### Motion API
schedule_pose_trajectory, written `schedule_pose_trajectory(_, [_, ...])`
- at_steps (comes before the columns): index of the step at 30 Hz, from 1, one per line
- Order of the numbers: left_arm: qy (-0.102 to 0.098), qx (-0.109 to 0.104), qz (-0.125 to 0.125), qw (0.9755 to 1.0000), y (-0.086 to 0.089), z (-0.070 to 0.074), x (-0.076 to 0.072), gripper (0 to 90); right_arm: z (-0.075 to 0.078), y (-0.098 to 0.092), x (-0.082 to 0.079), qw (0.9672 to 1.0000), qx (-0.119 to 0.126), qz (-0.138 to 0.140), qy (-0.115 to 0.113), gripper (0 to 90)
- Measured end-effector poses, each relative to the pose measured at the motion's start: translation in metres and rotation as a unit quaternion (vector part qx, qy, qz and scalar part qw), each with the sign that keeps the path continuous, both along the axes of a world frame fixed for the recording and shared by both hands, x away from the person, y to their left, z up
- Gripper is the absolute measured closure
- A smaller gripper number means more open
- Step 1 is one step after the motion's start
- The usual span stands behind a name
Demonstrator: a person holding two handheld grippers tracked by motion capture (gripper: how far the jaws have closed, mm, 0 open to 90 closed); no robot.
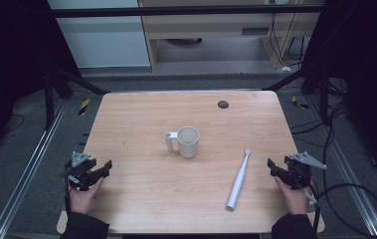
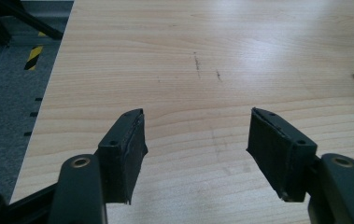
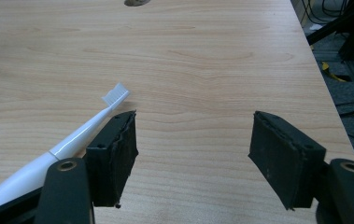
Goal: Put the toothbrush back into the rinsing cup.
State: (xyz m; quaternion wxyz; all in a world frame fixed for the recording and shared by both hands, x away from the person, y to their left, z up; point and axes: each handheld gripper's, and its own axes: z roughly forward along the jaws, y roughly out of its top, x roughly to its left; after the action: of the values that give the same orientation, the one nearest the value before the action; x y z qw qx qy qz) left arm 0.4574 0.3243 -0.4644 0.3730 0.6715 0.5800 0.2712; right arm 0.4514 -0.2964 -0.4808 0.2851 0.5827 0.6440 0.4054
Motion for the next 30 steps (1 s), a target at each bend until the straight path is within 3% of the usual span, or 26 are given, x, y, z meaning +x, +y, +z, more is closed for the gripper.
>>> schedule_pose_trajectory(9, [0.004, -0.004, -0.009, 0.9999, -0.004, 0.0, -0.001, 36.5, 0.005, 0.011, -0.006, 0.9996, -0.02, 0.021, -0.007, 38.5])
schedule_pose_trajectory(14, [0.004, -0.004, -0.01, 0.9999, -0.006, 0.0, 0.0, 35.5, 0.009, 0.016, -0.01, 0.9994, -0.018, 0.025, -0.014, 41.4])
schedule_pose_trajectory(19, [0.004, 0.01, -0.012, 0.9999, -0.011, 0.0, 0.002, 34.8, 0.012, 0.025, -0.008, 0.9988, -0.026, 0.038, -0.015, 46.0])
schedule_pose_trajectory(30, [0.004, 0.011, -0.016, 0.9998, -0.014, -0.001, 0.001, 38.1, 0.011, 0.043, -0.007, 0.9971, -0.031, 0.069, 0.006, 61.6])
